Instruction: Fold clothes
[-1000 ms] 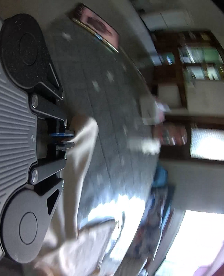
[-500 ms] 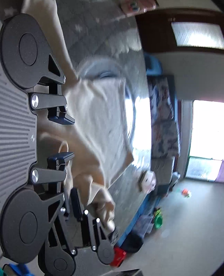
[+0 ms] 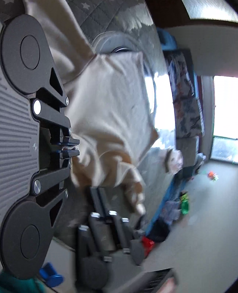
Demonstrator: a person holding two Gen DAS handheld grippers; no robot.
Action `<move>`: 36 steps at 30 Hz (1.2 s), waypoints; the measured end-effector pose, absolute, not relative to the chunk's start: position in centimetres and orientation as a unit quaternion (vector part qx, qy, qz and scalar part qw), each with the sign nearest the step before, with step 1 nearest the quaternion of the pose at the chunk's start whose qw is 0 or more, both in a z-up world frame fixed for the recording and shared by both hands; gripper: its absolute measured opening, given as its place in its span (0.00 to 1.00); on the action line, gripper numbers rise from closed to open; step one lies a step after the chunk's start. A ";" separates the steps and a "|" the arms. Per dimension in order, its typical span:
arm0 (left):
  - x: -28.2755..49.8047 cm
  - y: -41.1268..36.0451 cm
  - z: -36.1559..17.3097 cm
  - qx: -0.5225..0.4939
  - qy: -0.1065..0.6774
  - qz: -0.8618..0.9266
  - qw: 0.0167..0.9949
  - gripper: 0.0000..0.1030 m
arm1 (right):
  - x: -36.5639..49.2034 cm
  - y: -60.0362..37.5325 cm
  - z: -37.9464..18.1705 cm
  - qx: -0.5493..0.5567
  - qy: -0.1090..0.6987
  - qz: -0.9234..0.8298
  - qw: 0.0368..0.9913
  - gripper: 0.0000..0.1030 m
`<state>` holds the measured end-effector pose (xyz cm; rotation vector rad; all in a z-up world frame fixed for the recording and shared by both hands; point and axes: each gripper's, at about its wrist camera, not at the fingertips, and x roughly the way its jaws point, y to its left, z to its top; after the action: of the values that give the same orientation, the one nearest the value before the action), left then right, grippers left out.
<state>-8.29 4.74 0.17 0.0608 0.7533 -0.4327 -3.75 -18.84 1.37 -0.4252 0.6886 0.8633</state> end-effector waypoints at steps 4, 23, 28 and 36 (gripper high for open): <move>-8.5 4.3 0.6 0.053 0.360 -0.213 0.907 0.06 | -2.5 -21.1 2.2 -0.164 0.326 0.369 0.855 0.23; -4.9 -1.4 -0.8 0.166 0.339 -0.274 0.885 0.18 | 8.6 -33.1 1.2 -0.202 0.339 0.150 0.907 0.39; -5.3 -1.1 0.0 0.173 0.319 -0.276 0.890 0.18 | 10.2 -33.5 1.4 -0.179 0.344 0.162 0.908 0.42; -4.4 -1.5 -0.8 0.172 0.339 -0.303 0.874 0.15 | 12.4 -31.4 0.4 -0.206 0.377 0.247 0.869 0.40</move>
<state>-4.40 -1.45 -0.77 0.3588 0.7071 -0.6327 12.42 -31.41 0.42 -0.4307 0.7892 0.5160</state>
